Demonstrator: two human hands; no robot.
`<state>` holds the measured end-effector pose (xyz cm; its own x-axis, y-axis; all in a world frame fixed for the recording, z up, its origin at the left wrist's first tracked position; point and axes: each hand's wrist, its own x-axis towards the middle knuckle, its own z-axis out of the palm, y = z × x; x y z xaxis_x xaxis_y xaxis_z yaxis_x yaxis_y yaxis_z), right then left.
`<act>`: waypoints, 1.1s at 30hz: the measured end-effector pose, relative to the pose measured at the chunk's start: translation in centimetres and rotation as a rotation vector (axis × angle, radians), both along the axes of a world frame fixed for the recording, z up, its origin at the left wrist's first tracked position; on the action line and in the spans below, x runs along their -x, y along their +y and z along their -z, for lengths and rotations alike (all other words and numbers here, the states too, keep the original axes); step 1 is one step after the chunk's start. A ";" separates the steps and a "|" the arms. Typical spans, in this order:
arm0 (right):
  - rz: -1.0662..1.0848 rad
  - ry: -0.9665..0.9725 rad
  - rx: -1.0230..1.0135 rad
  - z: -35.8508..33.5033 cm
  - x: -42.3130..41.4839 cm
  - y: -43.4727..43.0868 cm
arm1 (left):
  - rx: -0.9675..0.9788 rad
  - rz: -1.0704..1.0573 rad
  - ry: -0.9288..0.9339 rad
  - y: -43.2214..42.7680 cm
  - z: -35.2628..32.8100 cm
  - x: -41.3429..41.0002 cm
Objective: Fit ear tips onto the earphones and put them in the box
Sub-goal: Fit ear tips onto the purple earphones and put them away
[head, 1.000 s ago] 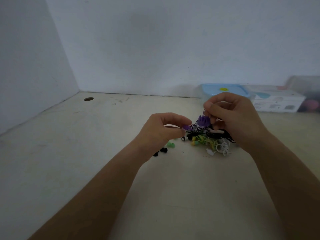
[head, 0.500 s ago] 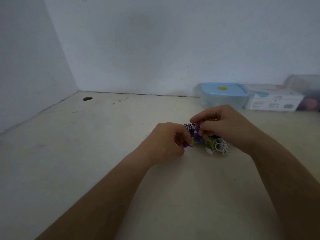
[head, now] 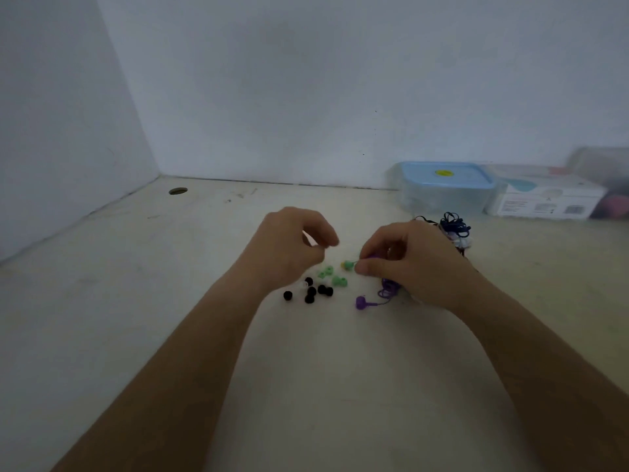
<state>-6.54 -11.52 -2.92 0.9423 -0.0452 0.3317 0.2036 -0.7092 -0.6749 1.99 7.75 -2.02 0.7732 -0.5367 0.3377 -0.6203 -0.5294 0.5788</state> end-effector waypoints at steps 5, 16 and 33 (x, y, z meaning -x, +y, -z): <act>-0.012 0.017 0.038 0.7 -0.3 0.7 | -0.107 -0.077 0.036 0.5 0.6 -0.6; 0.012 0.036 -0.039 1.1 -0.6 0.3 | -0.326 -0.073 0.110 -1.5 2.0 -0.1; 0.059 0.045 -0.094 1.2 -0.6 0.4 | -0.273 -0.114 0.113 -1.2 2.1 -0.1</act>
<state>-5.96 -11.10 -4.13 0.9509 -0.1304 0.2806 0.1310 -0.6519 -0.7469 2.14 6.51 -4.13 0.8580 -0.5034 0.1018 -0.4879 -0.7370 0.4678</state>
